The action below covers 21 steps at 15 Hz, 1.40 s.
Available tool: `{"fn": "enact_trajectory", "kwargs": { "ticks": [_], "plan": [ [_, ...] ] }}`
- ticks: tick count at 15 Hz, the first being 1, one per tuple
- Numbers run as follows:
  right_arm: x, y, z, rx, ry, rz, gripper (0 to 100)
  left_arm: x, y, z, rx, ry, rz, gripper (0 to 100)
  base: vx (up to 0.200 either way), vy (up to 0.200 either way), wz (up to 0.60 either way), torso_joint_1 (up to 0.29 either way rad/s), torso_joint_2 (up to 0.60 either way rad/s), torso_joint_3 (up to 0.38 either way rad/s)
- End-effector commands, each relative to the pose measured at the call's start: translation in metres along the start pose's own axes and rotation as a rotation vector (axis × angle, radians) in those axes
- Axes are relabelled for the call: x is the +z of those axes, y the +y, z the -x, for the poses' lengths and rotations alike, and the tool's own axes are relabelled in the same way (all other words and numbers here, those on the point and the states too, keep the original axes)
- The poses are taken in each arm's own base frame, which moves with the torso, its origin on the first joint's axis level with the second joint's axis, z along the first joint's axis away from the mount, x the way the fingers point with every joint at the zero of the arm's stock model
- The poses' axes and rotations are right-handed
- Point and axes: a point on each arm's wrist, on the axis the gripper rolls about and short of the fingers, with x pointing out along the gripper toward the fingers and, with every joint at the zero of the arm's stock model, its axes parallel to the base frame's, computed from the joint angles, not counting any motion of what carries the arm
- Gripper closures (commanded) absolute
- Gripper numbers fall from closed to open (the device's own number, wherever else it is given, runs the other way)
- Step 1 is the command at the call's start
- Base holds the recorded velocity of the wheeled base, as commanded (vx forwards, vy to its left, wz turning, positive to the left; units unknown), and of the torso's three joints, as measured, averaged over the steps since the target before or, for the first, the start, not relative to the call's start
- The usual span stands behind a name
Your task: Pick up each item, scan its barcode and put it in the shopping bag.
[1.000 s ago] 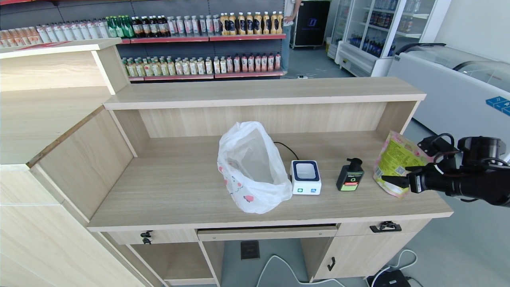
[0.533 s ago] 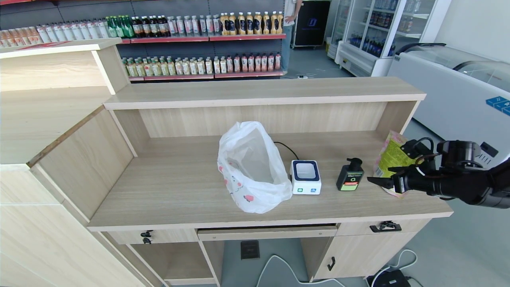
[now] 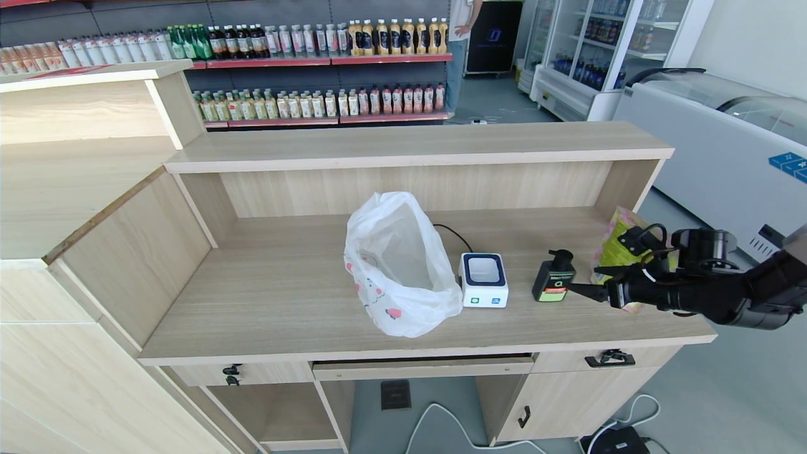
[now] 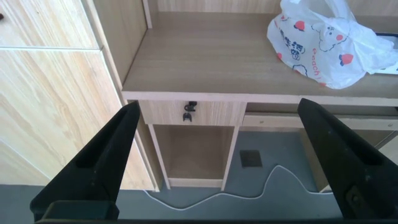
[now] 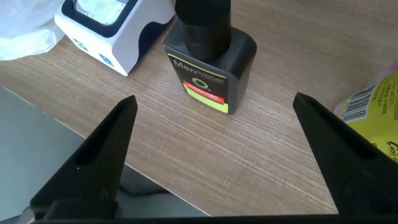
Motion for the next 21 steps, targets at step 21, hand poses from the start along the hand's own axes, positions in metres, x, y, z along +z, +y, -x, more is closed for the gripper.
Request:
{"fn": "enact_trajectory", "kwargs": {
  "ticks": [21],
  "plan": [
    [-0.011,0.0,-0.065,0.126,-0.038,0.051,0,0.0,0.0,0.0,0.001,0.0,0.0,0,0.0,0.0,0.0,0.0,0.0,0.0]
  ]
}}
